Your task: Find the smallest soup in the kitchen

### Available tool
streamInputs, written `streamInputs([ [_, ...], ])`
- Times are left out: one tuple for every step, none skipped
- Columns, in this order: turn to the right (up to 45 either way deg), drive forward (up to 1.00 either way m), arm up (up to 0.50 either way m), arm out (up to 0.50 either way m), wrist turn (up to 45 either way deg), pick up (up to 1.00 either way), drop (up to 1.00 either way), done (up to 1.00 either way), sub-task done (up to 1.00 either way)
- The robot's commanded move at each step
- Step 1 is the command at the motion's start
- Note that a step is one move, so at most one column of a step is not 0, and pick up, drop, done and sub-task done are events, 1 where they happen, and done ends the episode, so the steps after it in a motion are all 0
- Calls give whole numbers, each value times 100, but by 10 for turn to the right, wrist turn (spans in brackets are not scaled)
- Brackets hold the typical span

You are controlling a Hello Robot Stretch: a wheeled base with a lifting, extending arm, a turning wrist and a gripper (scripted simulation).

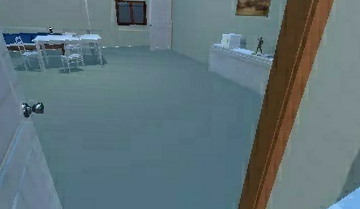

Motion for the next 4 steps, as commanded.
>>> streamInputs([
  [-210,0,0,0,0,0,0,0,0],
  [0,60,0,0,0,0,0,0,0],
  [90,0,0,0,0,0,0,0,0],
  [0,100,0,0,0,0,0,0,0],
])
